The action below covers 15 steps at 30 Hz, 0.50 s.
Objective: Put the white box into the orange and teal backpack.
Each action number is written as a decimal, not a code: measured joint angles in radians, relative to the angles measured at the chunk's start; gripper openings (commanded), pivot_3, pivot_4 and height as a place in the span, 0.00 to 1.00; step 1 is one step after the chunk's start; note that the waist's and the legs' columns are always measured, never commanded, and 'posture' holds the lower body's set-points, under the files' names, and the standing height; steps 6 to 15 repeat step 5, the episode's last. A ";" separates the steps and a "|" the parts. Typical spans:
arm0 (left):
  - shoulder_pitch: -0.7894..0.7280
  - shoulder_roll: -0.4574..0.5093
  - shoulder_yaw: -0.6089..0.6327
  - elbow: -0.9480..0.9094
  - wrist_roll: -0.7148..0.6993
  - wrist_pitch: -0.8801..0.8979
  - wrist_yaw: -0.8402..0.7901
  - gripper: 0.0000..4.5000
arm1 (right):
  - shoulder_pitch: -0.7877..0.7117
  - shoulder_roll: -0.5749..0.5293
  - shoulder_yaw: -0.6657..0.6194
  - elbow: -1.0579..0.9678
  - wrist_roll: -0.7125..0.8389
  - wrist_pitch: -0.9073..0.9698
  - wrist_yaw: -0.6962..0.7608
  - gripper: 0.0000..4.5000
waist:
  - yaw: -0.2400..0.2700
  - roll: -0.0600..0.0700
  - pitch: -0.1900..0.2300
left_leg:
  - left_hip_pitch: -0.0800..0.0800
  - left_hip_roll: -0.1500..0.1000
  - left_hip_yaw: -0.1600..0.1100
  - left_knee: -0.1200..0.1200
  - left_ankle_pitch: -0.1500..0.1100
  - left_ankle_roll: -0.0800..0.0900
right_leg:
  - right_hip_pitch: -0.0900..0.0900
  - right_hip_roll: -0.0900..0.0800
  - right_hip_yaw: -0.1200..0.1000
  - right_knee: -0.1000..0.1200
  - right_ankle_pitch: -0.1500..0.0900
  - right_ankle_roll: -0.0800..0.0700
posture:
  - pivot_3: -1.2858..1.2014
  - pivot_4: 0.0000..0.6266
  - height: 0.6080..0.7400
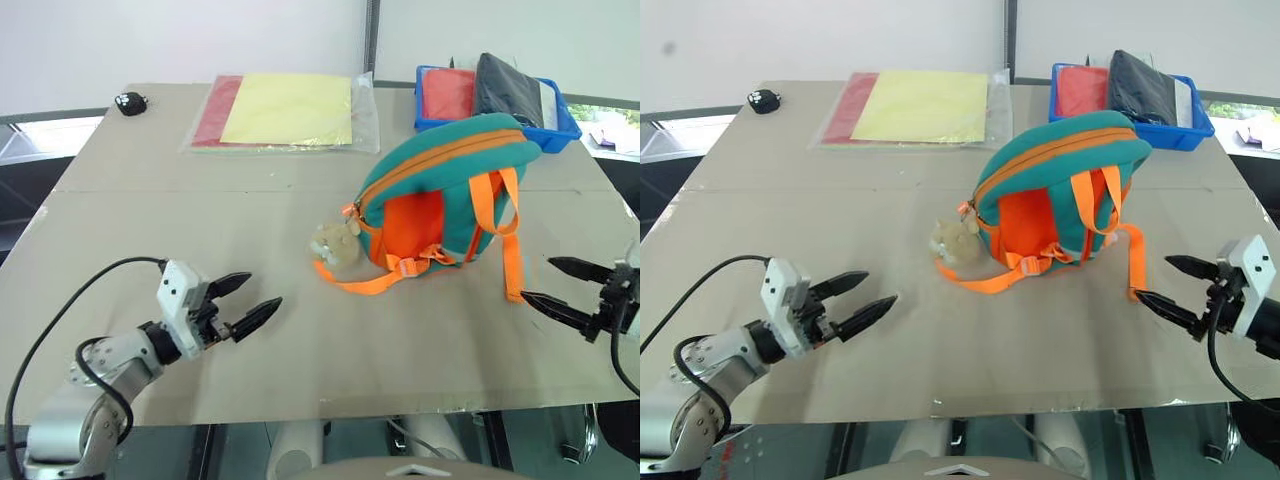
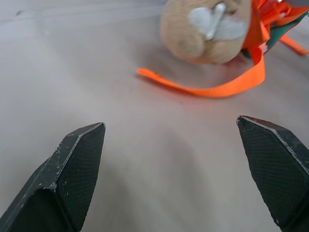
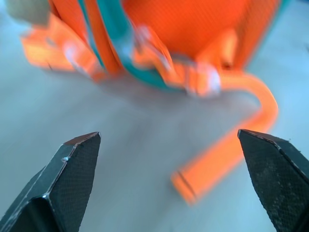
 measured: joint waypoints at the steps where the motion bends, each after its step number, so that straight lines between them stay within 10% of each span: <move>1: 0.000 0.000 0.017 0.000 -0.005 0.004 0.003 1.00 | -0.002 -0.002 0.001 0.029 -0.021 -0.021 0.009 1.00 | 0.000 0.000 0.000 | 0.001 0.000 0.000 0.000 0.000 0.000 | 0.001 0.000 0.000 0.000 0.000 0.000 | 0.52 0.24 1.00; 15: 0.007 0.001 0.036 -0.001 -0.013 0.019 0.005 1.00 | -0.037 -0.002 0.022 0.079 -0.053 -0.058 0.026 1.00 | -0.003 0.000 0.000 | 0.005 0.001 0.001 0.000 0.000 0.000 | 0.004 0.000 0.001 0.000 -0.002 0.004 | 0.52 0.24 1.00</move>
